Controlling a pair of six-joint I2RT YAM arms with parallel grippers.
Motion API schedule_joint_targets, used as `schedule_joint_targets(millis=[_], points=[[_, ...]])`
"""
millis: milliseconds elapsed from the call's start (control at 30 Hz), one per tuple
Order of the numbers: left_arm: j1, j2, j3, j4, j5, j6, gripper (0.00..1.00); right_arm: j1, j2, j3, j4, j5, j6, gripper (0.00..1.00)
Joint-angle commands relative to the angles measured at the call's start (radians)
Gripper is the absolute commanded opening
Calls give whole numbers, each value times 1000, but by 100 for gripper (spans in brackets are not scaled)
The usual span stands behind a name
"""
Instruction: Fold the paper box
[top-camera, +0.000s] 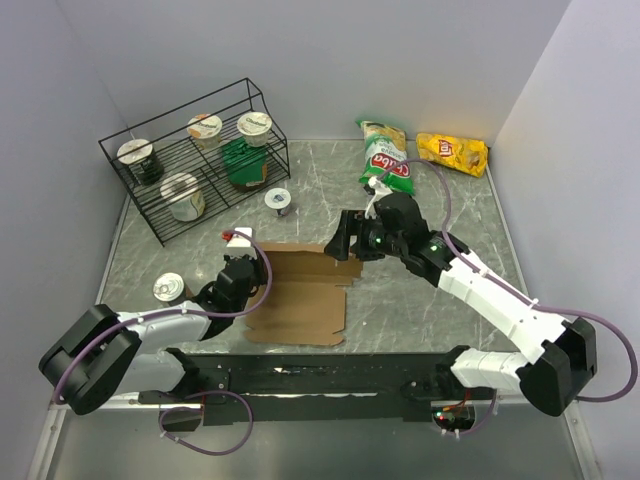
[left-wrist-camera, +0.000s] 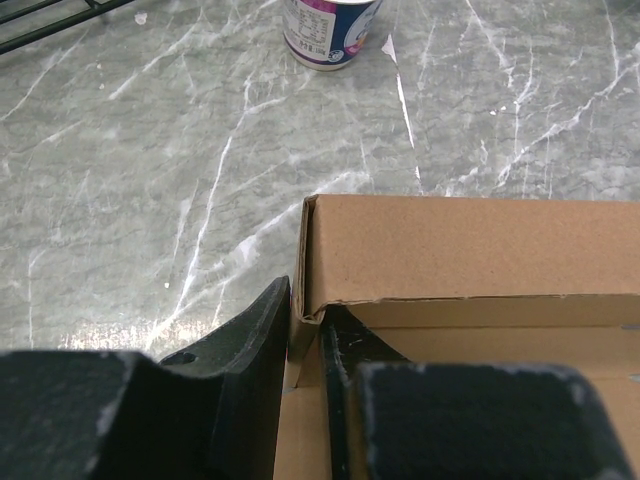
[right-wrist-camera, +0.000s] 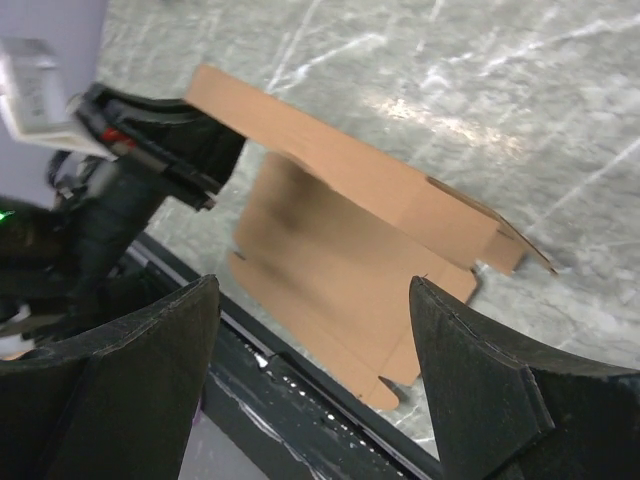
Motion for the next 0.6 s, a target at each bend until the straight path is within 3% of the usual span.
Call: schedule_joint_targets(millis=[0, 567], points=[[-5, 11, 33, -16, -22, 11, 23, 1, 12, 3, 29, 76, 20, 82], [-13, 7, 31, -13, -22, 22, 22, 1, 131, 6, 98, 119, -7, 76]])
